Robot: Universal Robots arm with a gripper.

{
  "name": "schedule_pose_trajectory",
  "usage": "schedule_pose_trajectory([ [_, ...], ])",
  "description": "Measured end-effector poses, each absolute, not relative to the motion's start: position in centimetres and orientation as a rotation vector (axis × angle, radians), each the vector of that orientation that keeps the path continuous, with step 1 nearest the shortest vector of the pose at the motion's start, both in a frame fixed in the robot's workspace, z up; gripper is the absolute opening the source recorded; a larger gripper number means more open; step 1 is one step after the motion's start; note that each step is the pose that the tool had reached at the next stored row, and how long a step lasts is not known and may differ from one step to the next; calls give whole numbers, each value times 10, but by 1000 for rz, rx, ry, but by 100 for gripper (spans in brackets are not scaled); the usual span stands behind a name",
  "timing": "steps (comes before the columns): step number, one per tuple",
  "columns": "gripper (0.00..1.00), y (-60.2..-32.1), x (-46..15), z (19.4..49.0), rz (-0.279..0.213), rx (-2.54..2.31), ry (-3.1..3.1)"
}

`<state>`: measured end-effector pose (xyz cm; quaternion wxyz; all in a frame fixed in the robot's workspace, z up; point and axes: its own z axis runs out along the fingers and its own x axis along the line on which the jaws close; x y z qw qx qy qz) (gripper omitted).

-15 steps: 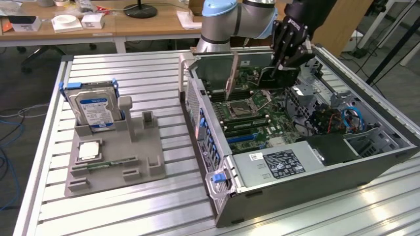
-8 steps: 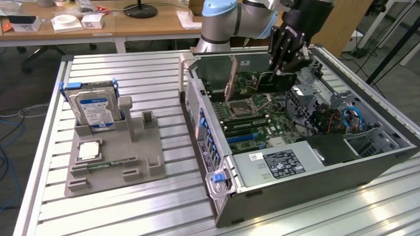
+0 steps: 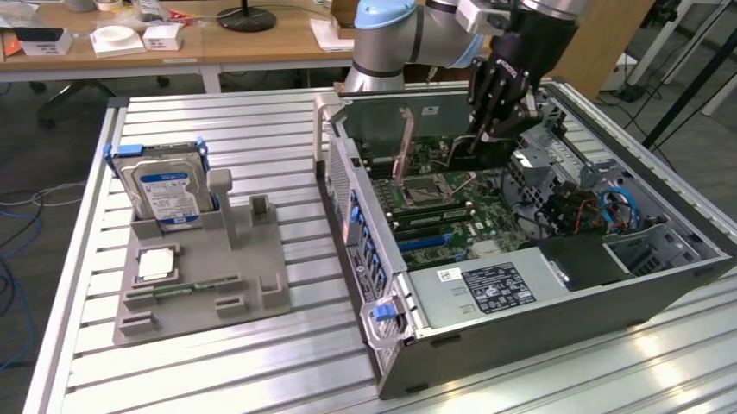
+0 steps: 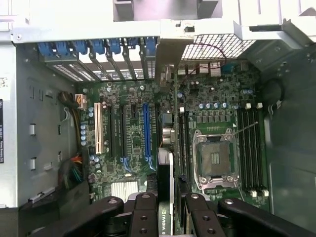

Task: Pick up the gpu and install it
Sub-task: 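Insert the gpu into the slot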

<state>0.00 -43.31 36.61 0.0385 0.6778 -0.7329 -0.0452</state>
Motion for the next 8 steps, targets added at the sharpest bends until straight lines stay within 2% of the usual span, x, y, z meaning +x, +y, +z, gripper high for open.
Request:
schedule_pose_trajectory([
  [8,26,-441,0,351,-138,2085,-2242],
])
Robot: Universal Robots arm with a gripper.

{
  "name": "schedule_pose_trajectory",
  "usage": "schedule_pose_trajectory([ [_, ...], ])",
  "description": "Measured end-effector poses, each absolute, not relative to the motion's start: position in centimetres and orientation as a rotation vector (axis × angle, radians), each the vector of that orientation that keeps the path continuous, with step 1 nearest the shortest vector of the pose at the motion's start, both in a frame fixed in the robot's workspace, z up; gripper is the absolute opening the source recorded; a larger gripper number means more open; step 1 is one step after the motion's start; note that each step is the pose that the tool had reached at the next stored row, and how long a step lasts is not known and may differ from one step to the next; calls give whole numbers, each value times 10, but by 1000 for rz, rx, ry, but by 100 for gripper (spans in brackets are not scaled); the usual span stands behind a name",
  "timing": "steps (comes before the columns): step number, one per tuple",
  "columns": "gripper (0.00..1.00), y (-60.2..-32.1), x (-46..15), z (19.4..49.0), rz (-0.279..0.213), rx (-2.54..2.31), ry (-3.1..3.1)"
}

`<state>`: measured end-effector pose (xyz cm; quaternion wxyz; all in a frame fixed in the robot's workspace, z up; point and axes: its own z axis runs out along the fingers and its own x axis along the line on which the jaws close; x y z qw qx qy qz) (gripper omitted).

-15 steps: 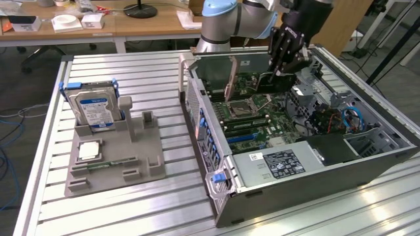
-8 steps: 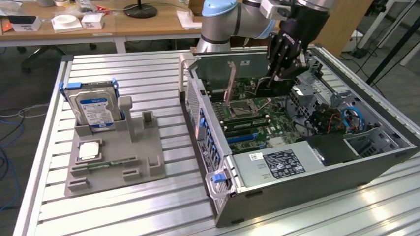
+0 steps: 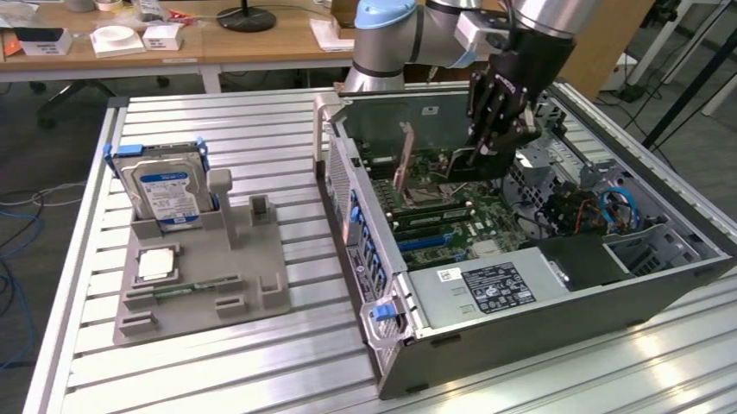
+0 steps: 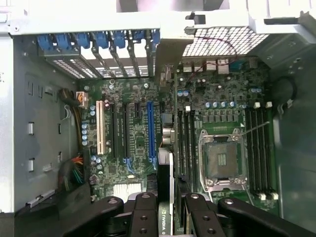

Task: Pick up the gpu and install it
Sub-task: 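Insert the gpu into the slot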

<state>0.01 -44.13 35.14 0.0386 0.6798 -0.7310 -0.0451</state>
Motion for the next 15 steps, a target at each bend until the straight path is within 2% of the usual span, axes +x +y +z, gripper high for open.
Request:
schedule_pose_trajectory([
  [15,26,-447,0,324,-138,2088,-2239],
])
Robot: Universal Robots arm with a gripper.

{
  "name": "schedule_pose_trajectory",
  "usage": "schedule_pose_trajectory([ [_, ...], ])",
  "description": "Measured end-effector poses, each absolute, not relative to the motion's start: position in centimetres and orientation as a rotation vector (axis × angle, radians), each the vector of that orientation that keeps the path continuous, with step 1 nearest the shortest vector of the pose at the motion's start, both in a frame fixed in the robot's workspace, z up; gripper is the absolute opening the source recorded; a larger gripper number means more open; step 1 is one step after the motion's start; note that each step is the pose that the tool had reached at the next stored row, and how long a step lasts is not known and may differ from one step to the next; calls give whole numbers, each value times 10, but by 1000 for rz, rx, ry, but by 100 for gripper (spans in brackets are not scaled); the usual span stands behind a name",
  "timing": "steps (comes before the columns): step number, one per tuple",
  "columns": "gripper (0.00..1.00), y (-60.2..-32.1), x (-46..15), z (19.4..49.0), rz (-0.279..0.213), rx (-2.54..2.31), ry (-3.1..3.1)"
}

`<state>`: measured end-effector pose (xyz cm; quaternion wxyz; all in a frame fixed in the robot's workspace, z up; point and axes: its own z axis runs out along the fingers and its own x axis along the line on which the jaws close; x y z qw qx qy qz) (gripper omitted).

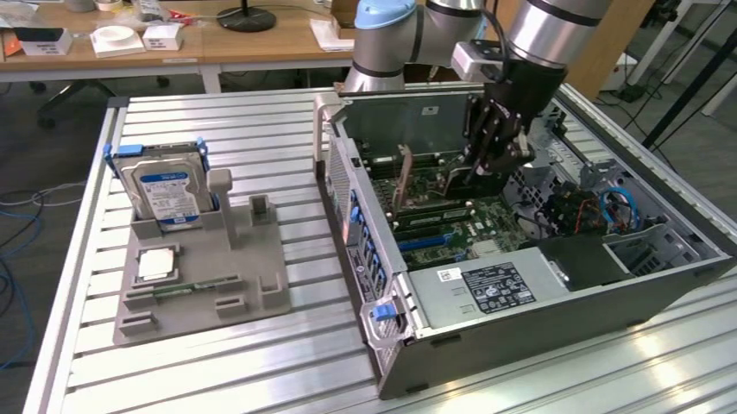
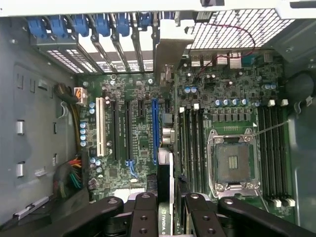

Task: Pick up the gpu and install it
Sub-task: 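Insert the gpu into the slot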

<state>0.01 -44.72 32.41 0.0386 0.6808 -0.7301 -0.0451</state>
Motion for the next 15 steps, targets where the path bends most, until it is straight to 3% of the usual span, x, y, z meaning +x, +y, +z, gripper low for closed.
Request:
schedule_pose_trajectory([
  [15,26,-448,0,304,-139,2088,-2238],
])
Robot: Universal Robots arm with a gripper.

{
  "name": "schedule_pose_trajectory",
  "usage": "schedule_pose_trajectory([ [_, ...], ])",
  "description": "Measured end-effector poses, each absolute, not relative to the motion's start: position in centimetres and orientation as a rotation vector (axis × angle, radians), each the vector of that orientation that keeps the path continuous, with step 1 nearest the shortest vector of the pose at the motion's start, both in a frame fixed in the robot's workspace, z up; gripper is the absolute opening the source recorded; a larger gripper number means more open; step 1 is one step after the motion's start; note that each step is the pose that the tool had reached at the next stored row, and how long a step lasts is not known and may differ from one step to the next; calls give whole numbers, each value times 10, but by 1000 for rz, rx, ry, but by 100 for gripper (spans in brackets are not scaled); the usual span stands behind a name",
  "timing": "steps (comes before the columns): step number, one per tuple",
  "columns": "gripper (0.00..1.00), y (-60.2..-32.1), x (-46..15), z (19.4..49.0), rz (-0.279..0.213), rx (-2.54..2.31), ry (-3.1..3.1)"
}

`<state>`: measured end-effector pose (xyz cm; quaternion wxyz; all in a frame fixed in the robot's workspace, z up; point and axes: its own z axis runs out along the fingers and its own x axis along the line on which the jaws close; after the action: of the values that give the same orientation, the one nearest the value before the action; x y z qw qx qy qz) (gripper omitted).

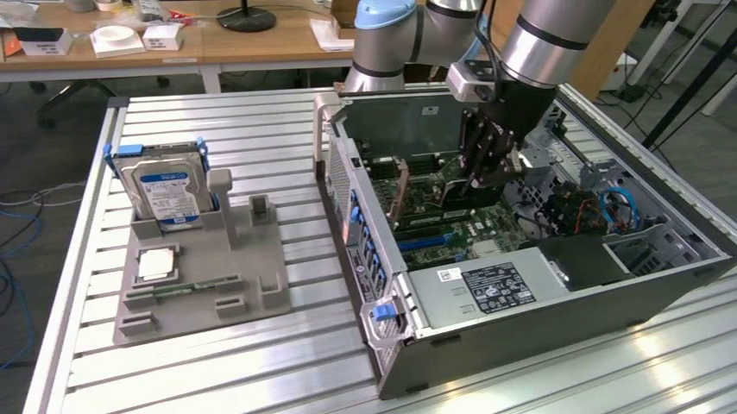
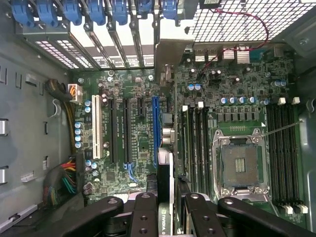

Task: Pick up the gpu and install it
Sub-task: 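Insert the gpu into the slot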

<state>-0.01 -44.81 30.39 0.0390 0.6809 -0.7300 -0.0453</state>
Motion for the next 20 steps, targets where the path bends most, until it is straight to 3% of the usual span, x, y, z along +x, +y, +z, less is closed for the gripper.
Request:
schedule_pose_trajectory([
  [20,26,-449,-6,289,-137,2087,-2238],
])
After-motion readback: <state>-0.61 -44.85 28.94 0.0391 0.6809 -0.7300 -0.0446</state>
